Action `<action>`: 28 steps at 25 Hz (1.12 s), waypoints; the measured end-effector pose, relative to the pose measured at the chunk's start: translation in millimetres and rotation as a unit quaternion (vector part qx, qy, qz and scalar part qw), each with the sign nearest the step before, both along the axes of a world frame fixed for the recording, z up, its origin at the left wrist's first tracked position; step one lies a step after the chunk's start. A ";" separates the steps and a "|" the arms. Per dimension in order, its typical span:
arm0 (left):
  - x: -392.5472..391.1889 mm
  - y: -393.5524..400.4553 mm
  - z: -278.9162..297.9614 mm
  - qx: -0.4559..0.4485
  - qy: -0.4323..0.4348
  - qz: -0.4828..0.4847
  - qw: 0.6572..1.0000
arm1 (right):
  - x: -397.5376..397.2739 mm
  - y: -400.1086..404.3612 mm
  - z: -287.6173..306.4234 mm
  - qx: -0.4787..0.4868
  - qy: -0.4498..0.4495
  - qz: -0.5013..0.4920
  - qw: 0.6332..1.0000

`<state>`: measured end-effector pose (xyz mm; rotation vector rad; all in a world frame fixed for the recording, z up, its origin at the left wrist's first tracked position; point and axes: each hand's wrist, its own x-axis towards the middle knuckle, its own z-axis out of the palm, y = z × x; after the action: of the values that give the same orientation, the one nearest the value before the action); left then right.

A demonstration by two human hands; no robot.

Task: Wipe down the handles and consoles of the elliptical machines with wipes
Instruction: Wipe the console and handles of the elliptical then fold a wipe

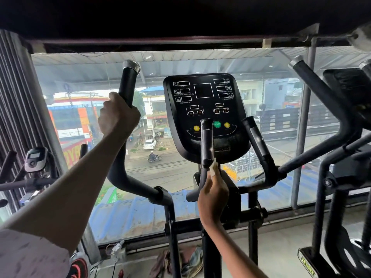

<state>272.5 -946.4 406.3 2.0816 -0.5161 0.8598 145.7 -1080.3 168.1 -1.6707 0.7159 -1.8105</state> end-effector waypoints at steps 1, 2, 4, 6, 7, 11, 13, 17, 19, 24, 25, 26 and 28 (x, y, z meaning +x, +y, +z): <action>0.4 0.2 -0.3 -0.002 0.000 -0.001 1.000 | -2.4 1.9 -2.4 0.032 -0.012 0.009 0.999; 0.1 0.1 -0.4 -0.003 0.000 -0.003 1.000 | -4.7 2.2 2.1 0.077 -0.014 0.026 0.997; -1.5 0.0 -0.7 -0.005 0.000 -0.003 1.000 | -4.5 -4.0 15.2 0.161 0.013 0.046 0.986; -2.6 -0.2 -1.1 -0.006 -0.001 0.000 1.000 | -2.0 -5.1 20.0 0.148 0.008 0.018 0.989; -3.1 0.2 -1.2 -0.008 -0.001 0.003 1.000 | -2.8 -1.7 18.1 0.113 -0.004 0.004 0.994; -8.8 1.0 -2.4 -0.013 -0.005 -0.001 1.000 | -5.4 12.2 -28.3 -0.005 -0.014 -0.005 1.000; -16.2 -0.8 -1.3 0.003 -0.040 0.026 0.999 | -7.6 9.0 -30.8 0.044 0.002 0.013 0.999; -28.3 -3.4 -7.3 0.052 -0.207 0.078 0.974 | -14.4 3.0 -8.2 0.105 -0.012 0.017 0.994; -36.0 -14.3 -30.0 0.032 -0.261 0.036 0.964 | -20.1 8.7 -7.0 0.060 -0.023 0.013 0.998; -75.2 -81.5 -105.6 -0.010 0.025 -0.233 0.972 | -18.9 21.6 -47.7 0.027 -0.043 0.050 0.997; -80.6 -99.8 -105.7 -0.026 0.124 -0.279 0.952 | -18.1 19.2 -52.3 0.052 -0.043 0.057 0.996; -84.9 -118.4 -104.3 -0.040 0.211 -0.315 0.924 | -16.8 14.8 -54.5 0.083 -0.040 0.068 0.993; -91.7 -151.6 -107.9 -0.031 0.290 -0.320 0.902 | -15.9 5.6 -54.3 0.129 -0.044 0.083 0.987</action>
<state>180.8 -1098.0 298.5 1.8034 -0.7557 -0.1293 129.7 -1074.7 113.7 -1.4291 0.7175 -1.5908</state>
